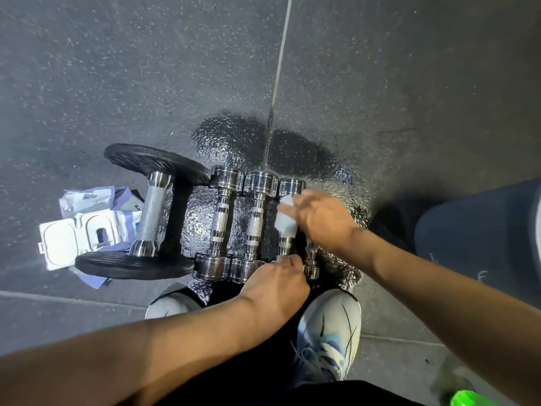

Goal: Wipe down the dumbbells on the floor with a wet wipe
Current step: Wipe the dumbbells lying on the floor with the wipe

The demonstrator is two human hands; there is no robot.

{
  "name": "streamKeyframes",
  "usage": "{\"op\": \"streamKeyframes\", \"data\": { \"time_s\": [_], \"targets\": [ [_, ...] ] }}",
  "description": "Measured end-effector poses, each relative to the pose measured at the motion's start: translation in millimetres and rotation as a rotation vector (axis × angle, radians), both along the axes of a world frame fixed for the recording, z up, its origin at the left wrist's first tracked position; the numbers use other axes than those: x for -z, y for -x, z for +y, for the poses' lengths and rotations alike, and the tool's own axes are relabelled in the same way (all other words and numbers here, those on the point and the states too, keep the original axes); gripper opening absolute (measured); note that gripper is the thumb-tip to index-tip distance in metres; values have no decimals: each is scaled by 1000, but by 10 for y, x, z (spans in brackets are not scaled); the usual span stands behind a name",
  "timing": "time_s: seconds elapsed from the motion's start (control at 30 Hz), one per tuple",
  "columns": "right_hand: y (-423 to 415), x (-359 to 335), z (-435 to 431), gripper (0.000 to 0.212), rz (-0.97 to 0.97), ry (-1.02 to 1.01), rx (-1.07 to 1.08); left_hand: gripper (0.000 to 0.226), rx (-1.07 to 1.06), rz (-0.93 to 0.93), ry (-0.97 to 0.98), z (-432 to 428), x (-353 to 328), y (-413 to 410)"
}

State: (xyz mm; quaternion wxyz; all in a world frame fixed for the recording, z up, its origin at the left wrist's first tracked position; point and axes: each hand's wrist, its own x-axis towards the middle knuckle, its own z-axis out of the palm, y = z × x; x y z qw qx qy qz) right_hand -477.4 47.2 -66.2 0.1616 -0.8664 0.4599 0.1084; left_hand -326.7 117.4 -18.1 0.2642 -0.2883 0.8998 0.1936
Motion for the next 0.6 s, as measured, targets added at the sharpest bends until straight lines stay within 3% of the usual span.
{"op": "streamKeyframes", "data": {
  "time_s": [0.1, 0.2, 0.3, 0.47, 0.6],
  "targets": [
    [-114, 47, 97, 41, 26, -50, 94, 38, -5, -13, 10, -6, -19, 2],
    [-103, 60, 373, 40, -54, -171, -16, 39, 2, -5, 12, -5, -25, -5],
    [-83, 29, 325, 41, -26, -132, -143, 39, -4, -7, 17, 0, -2, -20],
    [-91, -31, -35, 48, 127, -4, 78, 37, -17, 1, 1, -14, 10, 16],
    [-90, 25, 197, 56, 15, -204, 137, 37, -4, -11, 23, -4, 20, 6]
  ]
}}
